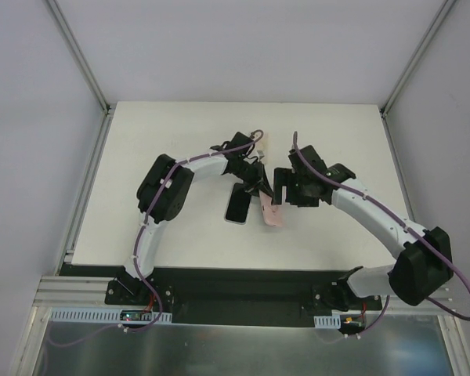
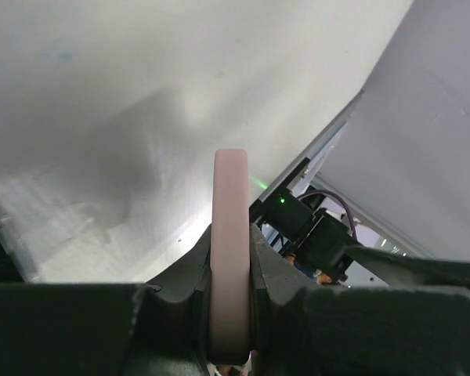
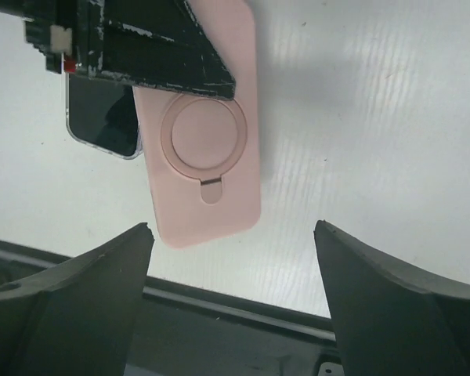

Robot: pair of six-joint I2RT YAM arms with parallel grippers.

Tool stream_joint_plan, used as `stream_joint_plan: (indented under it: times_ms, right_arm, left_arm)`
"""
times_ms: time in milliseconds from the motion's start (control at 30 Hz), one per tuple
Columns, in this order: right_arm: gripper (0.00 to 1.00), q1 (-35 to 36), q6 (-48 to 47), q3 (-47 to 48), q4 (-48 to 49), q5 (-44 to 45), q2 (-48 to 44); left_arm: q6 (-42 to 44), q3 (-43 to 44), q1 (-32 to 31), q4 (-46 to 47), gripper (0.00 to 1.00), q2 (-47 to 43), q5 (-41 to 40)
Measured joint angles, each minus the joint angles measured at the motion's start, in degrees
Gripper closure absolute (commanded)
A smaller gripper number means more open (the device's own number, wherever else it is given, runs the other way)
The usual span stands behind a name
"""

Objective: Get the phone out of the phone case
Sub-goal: Adjust the phone.

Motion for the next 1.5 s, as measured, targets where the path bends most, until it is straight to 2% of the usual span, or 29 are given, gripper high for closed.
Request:
stream_joint_plan:
  times_ms: [267, 433, 567, 667, 700, 767, 800, 867, 900, 967, 1033, 1067, 1167, 1267, 1300, 1333, 1400, 1433, 1500]
  right_arm:
    - [0.08, 15.02, 0.79, 1.77, -0.59, 20.63, -3.3]
    - [0.07, 22.67, -0.07, 5.57, -1.31, 29.99, 2.97]
    - [0.08, 25.55, -2.1, 7.58, -1.51, 34.82, 10.25]
    - [0.16, 26.49, -3.61, 8.5, -2.05, 37.73, 13.94]
    - [0.26, 26.8, -4.07, 8.81, -2.16, 38.8, 14.95]
    - [0.31, 27.43, -4.81, 9.38, -2.54, 41.11, 16.44]
    - [0.38, 27.74, -5.03, 9.55, -2.67, 42.18, 17.0]
    - [0.44, 28.2, -5.35, 9.81, -3.02, 43.82, 17.79]
    - [0.53, 28.41, -5.44, 9.99, -3.19, 44.59, 18.21]
    - [0.62, 28.72, -5.49, 10.56, -3.41, 45.35, 18.97]
    - [0.95, 29.35, -5.64, 11.02, -3.45, 45.94, 19.63]
    - [0.99, 29.83, -5.81, 11.17, -3.43, 46.66, 19.98]
    - [0.99, 31.04, -7.58, 11.39, -4.72, 48.46, 20.79]
    - [0.98, 31.41, -7.89, 11.39, -5.51, 48.85, 20.98]
    - [0.99, 31.32, -7.89, 11.39, -5.46, 48.89, 20.98]
    - [0.99, 31.01, -7.54, 11.37, -5.27, 48.65, 20.85]
    - [0.99, 29.49, -6.84, 10.82, -4.44, 46.47, 19.87]
    - [0.99, 28.17, -6.4, 10.16, -4.13, 44.96, 18.71]
    - [0.99, 25.29, -5.73, 9.01, -3.82, 42.01, 15.5]
  left_arm:
    - [-1.97, -2.8, 2.51, -1.92, 1.0, -1.16, -2.99]
    - [-3.26, -2.8, 2.8, -1.99, 1.0, -3.56, -3.43]
    - [-4.55, -2.8, 2.8, -1.97, 1.0, -5.31, -3.19]
    - [-4.87, -2.99, 2.8, -1.92, 1.0, -6.05, -3.37]
    - [-4.96, -3.39, 2.8, -1.9, 1.0, -6.45, -3.48]
    - [-5.14, -4.35, 2.8, -2.21, 1.0, -7.37, -3.65]
    - [-5.22, -4.72, 2.8, -2.34, 1.0, -7.76, -3.85]
    - [-5.38, -5.27, 2.8, -2.56, 1.0, -8.35, -4.44]
    - [-5.42, -5.38, 2.8, -2.62, 1.0, -8.52, -4.63]
    - [-5.95, -5.55, 2.8, -2.75, 1.0, -8.61, -4.96]
    - [-6.64, -5.55, 2.82, -2.49, 1.0, -8.63, -4.96]
    - [-7.13, -5.55, 2.82, -2.43, 1.0, -8.7, -5.09]
    - [-8.17, -5.53, 2.64, -3.91, 1.0, -8.83, -6.34]
    - [-8.02, -5.35, 2.32, -4.63, 0.66, -8.83, -6.49]
    - [-7.5, -5.14, 2.32, -4.74, 0.59, -8.83, -6.54]
    - [-6.54, -5.11, 2.38, -4.59, 0.38, -8.96, -6.29]
    - [-5.31, -5.11, 2.49, -4.57, 0.25, -9.84, -5.88]
    - [-4.9, -5.11, 2.62, -4.52, 0.08, -10.69, -5.79]
    - [-3.96, -5.11, 3.08, -4.42, 0.01, -13.07, -5.62]
